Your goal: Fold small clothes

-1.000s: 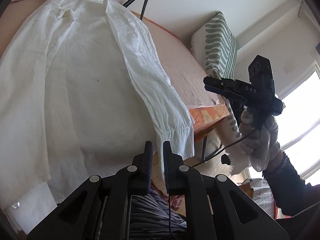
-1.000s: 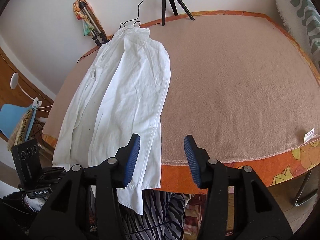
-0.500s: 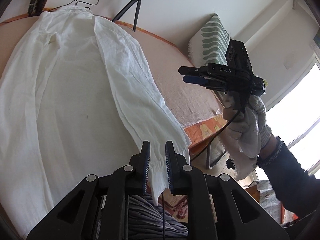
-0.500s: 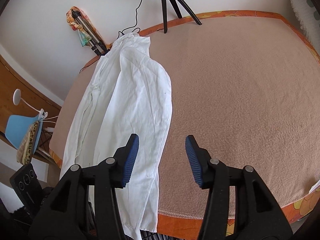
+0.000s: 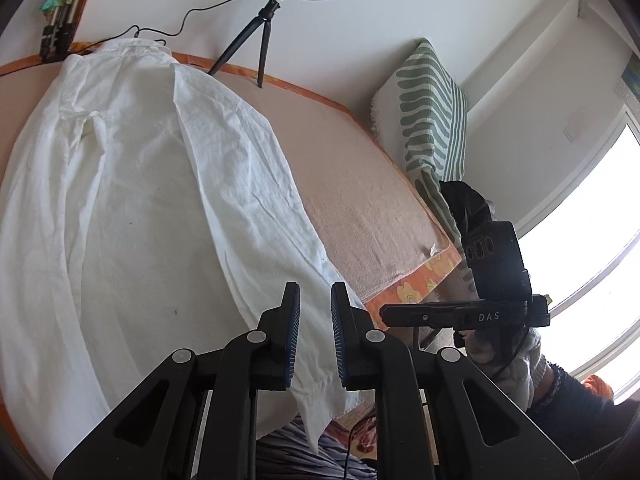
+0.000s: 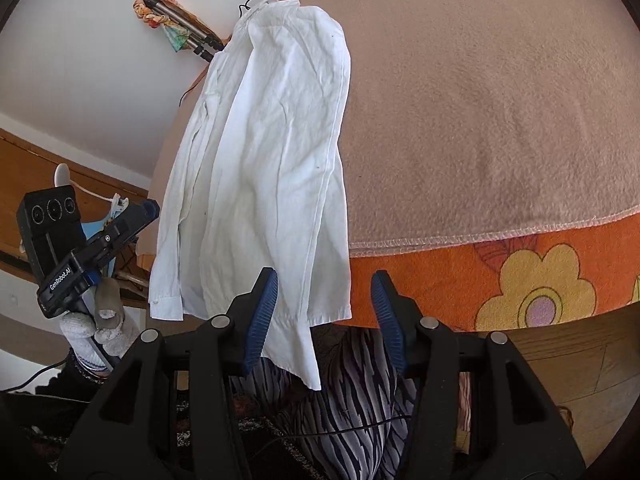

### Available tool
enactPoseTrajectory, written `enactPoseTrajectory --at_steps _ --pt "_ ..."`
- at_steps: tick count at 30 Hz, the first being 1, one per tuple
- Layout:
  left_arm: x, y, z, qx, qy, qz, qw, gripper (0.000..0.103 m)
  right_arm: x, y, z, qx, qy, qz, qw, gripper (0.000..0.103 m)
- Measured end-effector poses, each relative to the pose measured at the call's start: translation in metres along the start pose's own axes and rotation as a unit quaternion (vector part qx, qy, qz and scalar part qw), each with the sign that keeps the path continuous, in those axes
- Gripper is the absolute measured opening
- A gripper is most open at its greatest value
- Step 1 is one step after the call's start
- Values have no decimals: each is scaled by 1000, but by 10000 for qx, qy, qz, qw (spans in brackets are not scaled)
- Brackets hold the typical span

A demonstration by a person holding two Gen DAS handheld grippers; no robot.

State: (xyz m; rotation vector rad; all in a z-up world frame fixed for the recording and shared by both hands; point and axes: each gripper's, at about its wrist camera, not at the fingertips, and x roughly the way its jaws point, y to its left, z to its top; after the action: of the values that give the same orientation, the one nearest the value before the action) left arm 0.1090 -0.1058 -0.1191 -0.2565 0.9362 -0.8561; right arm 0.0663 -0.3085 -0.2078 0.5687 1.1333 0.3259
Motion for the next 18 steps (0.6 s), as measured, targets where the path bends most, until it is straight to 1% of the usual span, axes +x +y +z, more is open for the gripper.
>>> enactPoseTrajectory --at_steps 2,3,4,5,6,8,9,12,13,14,16,18 --pt "5 -8 -11 182 96 31 9998 25 3 -3 0 180 60 196 9996 51" --pt "7 -13 -18 291 122 54 9995 32 6 -5 1 262 102 228 9993 51" --pt "9 -18 -25 398 134 65 9991 37 8 -7 3 336 127 190 9992 50" --pt "11 -23 -33 518 164 71 9985 38 11 -8 5 389 140 142 9990 40" --pt "15 -28 -39 643 220 88 9977 38 13 -9 7 408 150 128 9990 25" --pt "22 -37 -50 850 314 143 9958 38 18 -13 9 549 263 112 9981 8" --pt "25 -42 -54 945 348 154 9948 38 21 -14 10 589 290 104 9978 6" --pt "34 -53 -62 1193 355 160 9921 39 19 -10 8 600 254 167 9977 4" --pt "36 -57 -63 1258 331 176 9913 44 17 -7 8 593 203 229 9978 4" --pt "38 -60 -64 1318 289 180 9907 45 12 -5 7 583 156 289 9978 4" --pt "43 -66 -63 1406 208 150 9897 46 6 4 9 564 64 405 9976 4" --pt "49 -70 -62 1489 128 240 9885 46 1 13 10 502 14 492 9975 4"
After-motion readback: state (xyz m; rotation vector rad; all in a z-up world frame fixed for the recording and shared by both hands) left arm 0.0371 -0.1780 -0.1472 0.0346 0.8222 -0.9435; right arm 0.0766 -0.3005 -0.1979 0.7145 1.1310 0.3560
